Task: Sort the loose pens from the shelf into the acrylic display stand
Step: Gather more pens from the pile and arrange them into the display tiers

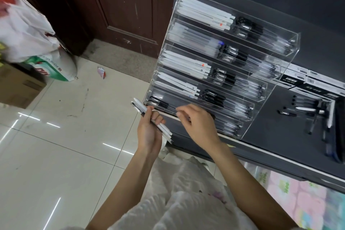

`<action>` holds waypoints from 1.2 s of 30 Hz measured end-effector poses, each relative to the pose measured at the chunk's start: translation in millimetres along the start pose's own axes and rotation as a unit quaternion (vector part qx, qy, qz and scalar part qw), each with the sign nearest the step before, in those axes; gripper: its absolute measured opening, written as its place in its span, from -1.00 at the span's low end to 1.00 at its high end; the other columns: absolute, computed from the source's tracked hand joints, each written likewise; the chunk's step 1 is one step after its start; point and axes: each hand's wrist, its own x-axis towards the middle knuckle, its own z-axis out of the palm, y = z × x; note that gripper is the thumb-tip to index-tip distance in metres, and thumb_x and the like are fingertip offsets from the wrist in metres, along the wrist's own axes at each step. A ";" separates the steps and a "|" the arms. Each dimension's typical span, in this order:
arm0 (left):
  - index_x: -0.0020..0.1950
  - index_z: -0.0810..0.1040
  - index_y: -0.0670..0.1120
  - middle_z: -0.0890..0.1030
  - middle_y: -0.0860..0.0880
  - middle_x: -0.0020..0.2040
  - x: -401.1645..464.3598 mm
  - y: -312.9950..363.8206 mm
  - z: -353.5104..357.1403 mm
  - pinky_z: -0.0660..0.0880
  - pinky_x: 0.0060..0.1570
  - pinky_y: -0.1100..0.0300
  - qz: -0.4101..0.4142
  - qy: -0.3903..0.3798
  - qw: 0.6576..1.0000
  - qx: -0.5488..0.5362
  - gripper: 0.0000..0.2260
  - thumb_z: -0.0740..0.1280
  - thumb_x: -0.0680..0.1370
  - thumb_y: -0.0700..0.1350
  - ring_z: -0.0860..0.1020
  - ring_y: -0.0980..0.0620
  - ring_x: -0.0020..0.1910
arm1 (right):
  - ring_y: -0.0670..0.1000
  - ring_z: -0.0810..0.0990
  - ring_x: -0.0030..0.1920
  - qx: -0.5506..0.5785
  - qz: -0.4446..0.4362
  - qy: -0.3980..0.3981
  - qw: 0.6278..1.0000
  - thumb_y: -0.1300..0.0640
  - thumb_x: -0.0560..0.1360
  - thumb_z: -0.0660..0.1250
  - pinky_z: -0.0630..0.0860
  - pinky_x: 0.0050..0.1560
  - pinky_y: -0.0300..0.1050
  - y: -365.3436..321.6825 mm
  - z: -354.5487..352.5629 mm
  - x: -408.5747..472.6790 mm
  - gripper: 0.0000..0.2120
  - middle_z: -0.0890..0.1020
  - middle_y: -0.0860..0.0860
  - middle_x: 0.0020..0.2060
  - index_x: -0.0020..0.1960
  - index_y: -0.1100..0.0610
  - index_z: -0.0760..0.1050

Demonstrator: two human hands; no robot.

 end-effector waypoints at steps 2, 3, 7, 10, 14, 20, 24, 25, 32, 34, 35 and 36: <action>-0.17 0.34 -0.06 0.23 0.09 -0.46 4.1 -1.1 3.4 0.27 -0.38 0.31 0.010 0.000 1.000 -0.010 -0.78 0.08 0.67 -0.16 0.20 0.16 -0.50 | -0.15 0.55 -0.17 0.088 0.004 -0.030 0.996 -0.06 0.51 0.32 0.52 -0.21 -0.21 -14.7 -4.7 -13.8 -0.80 0.60 -0.11 -0.13 0.00 0.07 0.53; -0.18 0.33 -0.06 0.22 0.08 -0.45 5.7 -1.9 5.2 0.28 -0.37 0.30 0.011 -0.002 1.000 -0.012 -0.78 0.08 0.67 -0.14 0.20 0.16 -0.49 | -0.15 0.54 -0.19 0.091 0.008 -0.042 0.995 -0.09 0.46 0.37 0.51 -0.22 -0.21 -20.6 -4.1 -19.3 -0.77 0.58 -0.13 -0.15 -0.04 0.06 0.50; -0.18 0.31 -0.05 0.22 0.07 -0.42 7.4 -4.8 11.9 0.31 -0.34 0.29 0.015 -0.013 1.000 0.002 -0.79 0.12 0.66 -0.10 0.20 0.15 -0.44 | -0.07 0.58 -0.23 0.064 0.009 -0.025 0.998 0.05 0.40 0.47 0.57 -0.22 -0.02 -25.6 3.9 -22.6 -0.77 0.60 -0.07 -0.17 -0.03 0.10 0.51; -0.22 0.31 -0.04 0.25 0.07 -0.42 6.2 -4.8 15.6 0.31 -0.33 0.27 0.047 -0.012 0.998 0.051 -0.77 0.15 0.65 -0.07 0.25 0.14 -0.44 | 0.02 0.63 -0.23 0.027 -0.024 0.007 0.999 0.10 0.47 0.39 0.59 -0.25 0.04 -22.7 3.9 -18.3 -0.87 0.64 -0.01 -0.15 -0.02 0.13 0.58; -0.01 0.41 -0.10 0.39 0.04 -0.33 4.9 -6.6 16.0 0.42 -0.24 0.26 0.061 -0.014 0.995 0.084 -0.81 0.21 0.60 0.03 0.40 0.13 -0.36 | -0.05 0.62 -0.29 -0.024 -0.057 0.056 0.996 0.13 0.51 0.34 0.57 -0.35 -0.13 -15.4 -3.8 -17.6 -0.91 0.64 -0.04 -0.18 -0.05 0.12 0.59; -0.01 0.41 -0.09 0.28 0.08 -0.41 11.9 3.0 2.6 0.31 -0.33 0.31 0.053 0.031 0.998 0.026 -0.88 0.15 0.65 -0.09 0.27 0.17 -0.45 | -0.07 0.60 -0.34 -0.117 0.013 0.095 0.988 0.16 0.49 0.39 0.46 -0.48 -0.25 20.6 -14.1 -12.2 -0.96 0.64 -0.08 -0.23 -0.10 0.06 0.61; 0.00 0.43 -0.13 0.30 0.05 -0.39 14.9 9.2 -6.5 0.39 -0.37 0.33 0.042 0.023 0.999 0.018 -0.82 0.06 0.67 -0.19 0.29 0.15 -0.43 | -0.04 0.60 -0.36 -0.166 0.011 0.059 0.984 0.16 0.43 0.45 0.37 -0.50 -0.30 23.8 -3.9 0.2 -0.98 0.64 -0.06 -0.29 -0.16 0.06 0.65; 0.00 0.43 -0.13 0.33 0.05 -0.38 14.0 10.1 -6.7 0.42 -0.33 0.33 0.041 0.015 0.999 0.020 -0.82 0.05 0.67 -0.19 0.31 0.15 -0.42 | -0.04 0.60 -0.36 -0.172 0.006 0.049 0.984 0.15 0.43 0.45 0.34 -0.50 -0.32 22.2 -1.2 4.1 -0.98 0.64 -0.06 -0.30 -0.16 0.06 0.65; -0.02 0.43 -0.13 0.53 0.01 -0.29 6.6 13.1 0.8 0.51 0.03 0.15 0.030 -0.035 0.999 0.014 -0.81 0.05 0.67 -0.17 0.57 0.08 -0.25 | -0.03 0.60 -0.10 -0.235 -0.011 -0.024 0.972 0.13 0.53 0.32 0.41 -0.30 -0.24 17.1 11.3 23.2 -0.86 0.64 -0.03 -0.10 0.02 0.06 0.63; -0.02 0.44 -0.14 0.57 -0.01 -0.25 5.5 12.9 3.0 0.50 0.10 0.10 0.023 -0.031 0.999 0.009 -0.80 0.05 0.67 -0.16 0.62 0.05 -0.17 | 0.00 0.58 -0.03 -0.179 -0.017 -0.008 0.984 0.09 0.54 0.31 0.44 -0.22 -0.21 11.5 8.5 22.7 -0.81 0.64 0.00 -0.04 0.11 0.09 0.60; -0.02 0.45 -0.14 0.59 -0.01 -0.24 5.0 12.7 4.5 0.50 0.11 0.09 0.021 -0.029 0.999 0.009 -0.79 0.05 0.67 -0.16 0.62 0.04 -0.14 | -0.01 0.58 -0.01 -0.127 -0.016 -0.003 0.992 0.07 0.54 0.30 0.45 -0.17 -0.22 7.0 5.5 21.6 -0.79 0.64 0.00 -0.03 0.12 0.09 0.59; -0.02 0.45 -0.14 0.60 -0.02 -0.23 4.8 12.0 6.2 0.49 0.12 0.09 0.018 -0.029 0.999 0.007 -0.79 0.05 0.67 -0.15 0.63 0.02 -0.11 | -0.03 0.58 -0.02 -0.064 -0.013 -0.005 0.998 0.04 0.55 0.29 0.49 -0.13 -0.23 1.7 2.4 19.8 -0.79 0.64 -0.02 -0.03 0.12 0.08 0.58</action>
